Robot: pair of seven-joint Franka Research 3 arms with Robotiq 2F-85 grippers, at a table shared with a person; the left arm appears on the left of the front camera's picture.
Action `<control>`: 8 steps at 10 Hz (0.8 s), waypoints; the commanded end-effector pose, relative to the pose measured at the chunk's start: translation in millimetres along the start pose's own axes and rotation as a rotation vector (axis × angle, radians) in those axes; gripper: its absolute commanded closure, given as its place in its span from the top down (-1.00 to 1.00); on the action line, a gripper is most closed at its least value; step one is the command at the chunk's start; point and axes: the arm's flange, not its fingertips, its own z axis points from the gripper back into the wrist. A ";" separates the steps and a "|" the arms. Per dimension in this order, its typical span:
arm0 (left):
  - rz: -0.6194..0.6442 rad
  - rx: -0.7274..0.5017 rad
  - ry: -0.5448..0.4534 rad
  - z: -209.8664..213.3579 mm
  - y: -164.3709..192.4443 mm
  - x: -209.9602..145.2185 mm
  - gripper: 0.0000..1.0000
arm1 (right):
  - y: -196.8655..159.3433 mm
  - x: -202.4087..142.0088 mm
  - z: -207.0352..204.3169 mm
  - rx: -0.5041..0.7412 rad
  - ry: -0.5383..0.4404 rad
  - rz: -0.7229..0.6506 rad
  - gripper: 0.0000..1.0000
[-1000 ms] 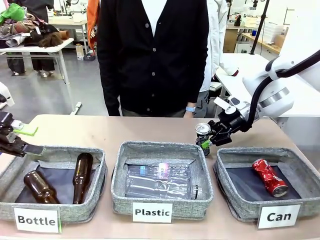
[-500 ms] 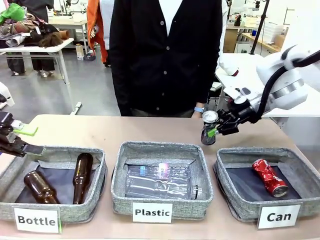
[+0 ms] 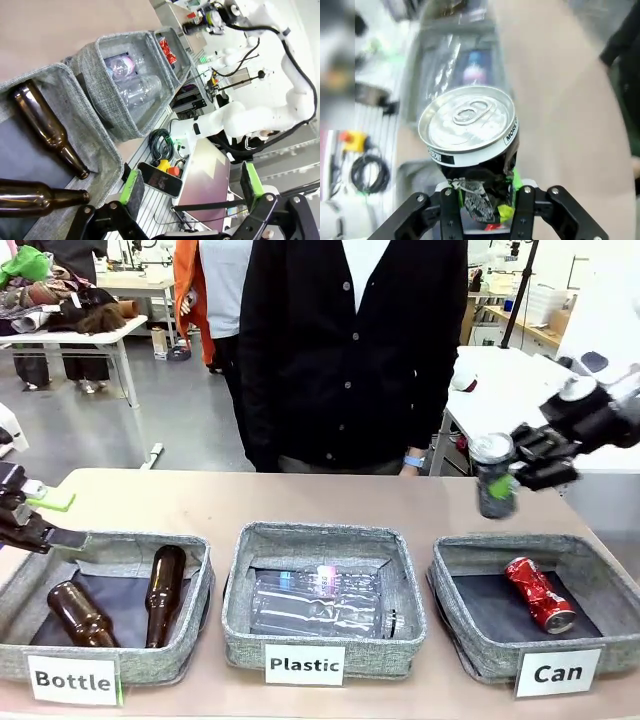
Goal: Sort the can waste into the basket.
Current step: Pick up the can waste from the table and place it in the right Fabric basket.
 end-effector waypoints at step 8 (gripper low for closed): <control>-0.004 -0.009 0.003 2.0 -1.8 -1.1 1.00 | 22.5 1.7 -13.2 -0.095 0.589 -0.052 0.14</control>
